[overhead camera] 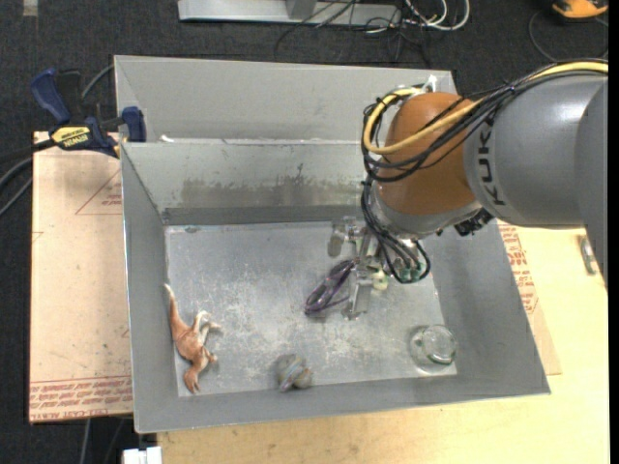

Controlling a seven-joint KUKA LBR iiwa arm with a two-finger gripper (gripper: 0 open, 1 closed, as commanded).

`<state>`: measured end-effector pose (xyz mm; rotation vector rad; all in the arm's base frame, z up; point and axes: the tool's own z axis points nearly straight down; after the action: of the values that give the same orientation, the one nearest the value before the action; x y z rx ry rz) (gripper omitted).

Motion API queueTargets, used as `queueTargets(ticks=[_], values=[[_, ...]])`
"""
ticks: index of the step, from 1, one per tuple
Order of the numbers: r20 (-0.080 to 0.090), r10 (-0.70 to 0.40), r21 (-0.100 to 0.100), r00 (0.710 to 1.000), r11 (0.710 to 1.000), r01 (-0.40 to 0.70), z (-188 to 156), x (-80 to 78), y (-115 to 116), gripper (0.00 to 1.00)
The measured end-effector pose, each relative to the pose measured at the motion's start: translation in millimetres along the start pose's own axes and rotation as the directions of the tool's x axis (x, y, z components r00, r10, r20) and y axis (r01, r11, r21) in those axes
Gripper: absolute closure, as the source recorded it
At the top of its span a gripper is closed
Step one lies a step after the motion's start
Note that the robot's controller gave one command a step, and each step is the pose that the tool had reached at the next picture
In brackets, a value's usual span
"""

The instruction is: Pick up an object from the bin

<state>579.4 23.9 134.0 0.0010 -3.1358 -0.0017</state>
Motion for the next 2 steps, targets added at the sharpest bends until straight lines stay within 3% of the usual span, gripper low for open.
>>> queueTargets(ticks=[1, 2], values=[[0.007, 0.001, 0.000, 1.000, 1.000, -0.001, -5, -1.5, 0, 0.00], [0.002, -0.185, 0.000, 0.983, 0.983, 0.185, 61, -5.3, -37, 0.00]])
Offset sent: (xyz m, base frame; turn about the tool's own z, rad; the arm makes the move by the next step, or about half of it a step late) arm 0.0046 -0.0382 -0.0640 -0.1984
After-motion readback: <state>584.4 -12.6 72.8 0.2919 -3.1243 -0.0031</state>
